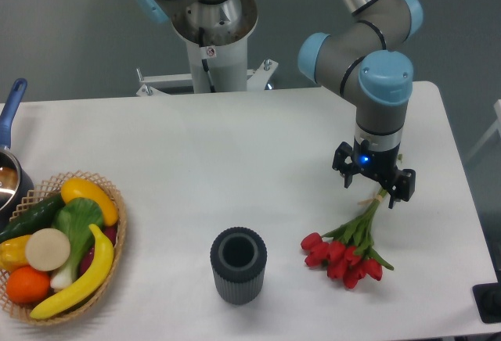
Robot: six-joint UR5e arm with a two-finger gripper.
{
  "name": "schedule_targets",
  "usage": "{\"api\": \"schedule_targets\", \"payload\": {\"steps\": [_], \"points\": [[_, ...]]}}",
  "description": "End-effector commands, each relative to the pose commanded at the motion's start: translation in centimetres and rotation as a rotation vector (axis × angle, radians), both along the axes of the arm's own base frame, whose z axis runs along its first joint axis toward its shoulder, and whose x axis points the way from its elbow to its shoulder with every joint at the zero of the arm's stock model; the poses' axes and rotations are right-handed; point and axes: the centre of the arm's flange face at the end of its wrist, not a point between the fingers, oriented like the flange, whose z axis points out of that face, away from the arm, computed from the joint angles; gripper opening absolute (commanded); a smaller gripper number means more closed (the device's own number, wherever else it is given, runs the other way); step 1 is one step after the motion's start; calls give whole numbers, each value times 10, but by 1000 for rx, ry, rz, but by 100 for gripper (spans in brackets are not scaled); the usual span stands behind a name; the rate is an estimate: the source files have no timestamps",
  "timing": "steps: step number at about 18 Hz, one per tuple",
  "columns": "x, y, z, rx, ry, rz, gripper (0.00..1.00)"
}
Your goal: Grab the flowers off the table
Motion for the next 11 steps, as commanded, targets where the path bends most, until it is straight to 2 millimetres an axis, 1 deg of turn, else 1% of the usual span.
{"api": "schedule_targets", "payload": {"steps": [4,7,11], "points": [[-2,0,2,4,3,4,100],[-1,4,2,27,8,-6,100],[-3,6,-9,54,20,3,100]]}}
